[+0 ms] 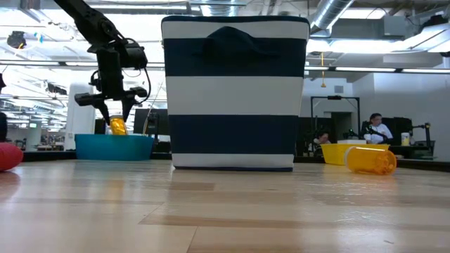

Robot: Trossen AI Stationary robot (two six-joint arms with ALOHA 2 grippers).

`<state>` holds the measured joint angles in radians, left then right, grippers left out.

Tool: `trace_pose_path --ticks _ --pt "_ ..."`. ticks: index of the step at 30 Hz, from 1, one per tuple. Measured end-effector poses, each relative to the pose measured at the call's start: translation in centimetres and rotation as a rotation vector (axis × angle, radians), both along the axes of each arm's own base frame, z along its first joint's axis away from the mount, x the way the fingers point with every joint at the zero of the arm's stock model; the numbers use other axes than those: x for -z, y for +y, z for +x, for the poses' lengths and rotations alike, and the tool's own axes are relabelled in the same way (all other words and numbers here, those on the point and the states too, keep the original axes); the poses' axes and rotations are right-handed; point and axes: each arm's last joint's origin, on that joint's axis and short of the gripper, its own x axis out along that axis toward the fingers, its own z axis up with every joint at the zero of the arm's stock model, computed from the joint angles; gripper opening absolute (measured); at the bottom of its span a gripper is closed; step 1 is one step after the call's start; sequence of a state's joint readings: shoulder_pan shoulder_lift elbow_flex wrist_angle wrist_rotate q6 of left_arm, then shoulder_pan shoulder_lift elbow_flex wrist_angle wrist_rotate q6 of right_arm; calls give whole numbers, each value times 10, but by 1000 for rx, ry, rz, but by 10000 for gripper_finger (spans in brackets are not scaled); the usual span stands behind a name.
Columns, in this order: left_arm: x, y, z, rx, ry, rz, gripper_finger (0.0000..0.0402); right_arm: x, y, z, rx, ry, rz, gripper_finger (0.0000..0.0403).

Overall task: Pick & place medical supplies in basket/bin
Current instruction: Put the left orange pill bottle into the blue bin

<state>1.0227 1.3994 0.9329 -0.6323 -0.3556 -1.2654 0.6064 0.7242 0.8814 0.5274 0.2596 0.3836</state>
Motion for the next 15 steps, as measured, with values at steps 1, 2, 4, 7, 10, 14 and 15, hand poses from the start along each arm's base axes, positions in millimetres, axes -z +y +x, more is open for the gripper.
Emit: trace_pose_path --ticks 1,2,4,7,10,14,15 --pt "0 0 -1 -12 -2 3 202 0 0 0 0 0 0 260" --pt "0 1 -2 -23 -8 3 201 0 0 0 0 0 0 260" --pt "0 1 -2 -33 -9 -1 198 0 0 0 1 1 -1 260" --pt "0 0 -2 -38 -11 -1 197 1 0 1 1 6 -5 260" --pt "0 1 -3 -42 -11 0 201 1 0 0 1 5 -5 260" --pt "0 1 -3 -42 -5 3 202 1 0 1 1 6 -5 260" --pt "0 1 -3 -37 -2 3 201 1 0 0 1 5 -5 260"
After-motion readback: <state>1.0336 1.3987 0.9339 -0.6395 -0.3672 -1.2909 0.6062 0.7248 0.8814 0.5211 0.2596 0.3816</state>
